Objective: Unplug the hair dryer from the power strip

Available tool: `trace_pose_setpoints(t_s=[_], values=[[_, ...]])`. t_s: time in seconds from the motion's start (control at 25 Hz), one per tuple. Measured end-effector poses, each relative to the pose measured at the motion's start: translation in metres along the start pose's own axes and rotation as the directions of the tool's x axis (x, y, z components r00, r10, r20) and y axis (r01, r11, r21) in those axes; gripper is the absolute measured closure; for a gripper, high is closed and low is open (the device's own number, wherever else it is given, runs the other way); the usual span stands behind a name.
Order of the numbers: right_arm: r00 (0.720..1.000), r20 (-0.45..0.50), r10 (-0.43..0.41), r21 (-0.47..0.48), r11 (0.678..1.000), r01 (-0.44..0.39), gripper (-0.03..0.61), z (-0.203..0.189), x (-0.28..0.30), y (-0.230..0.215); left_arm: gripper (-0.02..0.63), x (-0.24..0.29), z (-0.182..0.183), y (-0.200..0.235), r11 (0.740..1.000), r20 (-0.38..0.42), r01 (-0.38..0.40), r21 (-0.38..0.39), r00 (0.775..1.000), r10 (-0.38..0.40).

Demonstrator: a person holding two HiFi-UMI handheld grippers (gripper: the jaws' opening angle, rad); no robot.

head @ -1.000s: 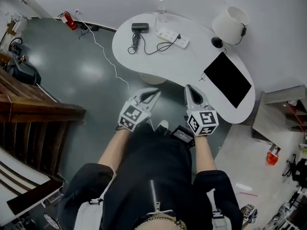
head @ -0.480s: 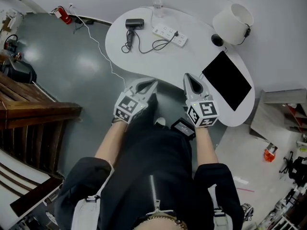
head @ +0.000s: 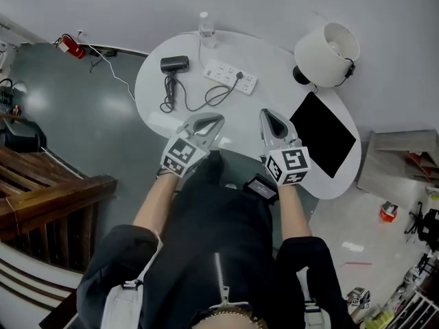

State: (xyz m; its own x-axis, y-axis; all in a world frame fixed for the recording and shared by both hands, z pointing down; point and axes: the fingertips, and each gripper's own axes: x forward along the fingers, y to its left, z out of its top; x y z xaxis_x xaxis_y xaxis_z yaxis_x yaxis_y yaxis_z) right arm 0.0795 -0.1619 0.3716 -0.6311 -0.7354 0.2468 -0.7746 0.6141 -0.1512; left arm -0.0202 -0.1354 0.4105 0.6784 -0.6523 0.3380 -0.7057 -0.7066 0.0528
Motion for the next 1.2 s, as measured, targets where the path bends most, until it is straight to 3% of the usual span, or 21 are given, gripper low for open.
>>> trace_pose_setpoints(t_s=[0.24,0.52,0.68,1.2], values=[[0.998,-0.059,-0.026,-0.029,0.999,0.024,0.574,0.001,0.043,-0.019,0.6,0.031,0.008,0.036,0.996,0.001,0.092,-0.003,0.996,-0.092],[0.992,-0.121,-0.029,-0.087,0.996,0.019,0.569,-0.003,0.084,-0.029,0.6,0.056,0.001,0.075,0.99,-0.022,0.139,-0.027,0.99,-0.14],[0.982,-0.19,-0.012,-0.117,0.993,-0.01,0.488,-0.014,0.101,-0.029,0.6,0.063,0.0,0.086,0.982,-0.011,0.185,-0.045,0.983,-0.185],[0.947,-0.319,-0.038,-0.201,0.979,-0.029,0.331,-0.034,0.13,-0.038,0.6,0.079,-0.009,0.115,0.96,-0.023,0.271,-0.07,0.962,-0.274]])
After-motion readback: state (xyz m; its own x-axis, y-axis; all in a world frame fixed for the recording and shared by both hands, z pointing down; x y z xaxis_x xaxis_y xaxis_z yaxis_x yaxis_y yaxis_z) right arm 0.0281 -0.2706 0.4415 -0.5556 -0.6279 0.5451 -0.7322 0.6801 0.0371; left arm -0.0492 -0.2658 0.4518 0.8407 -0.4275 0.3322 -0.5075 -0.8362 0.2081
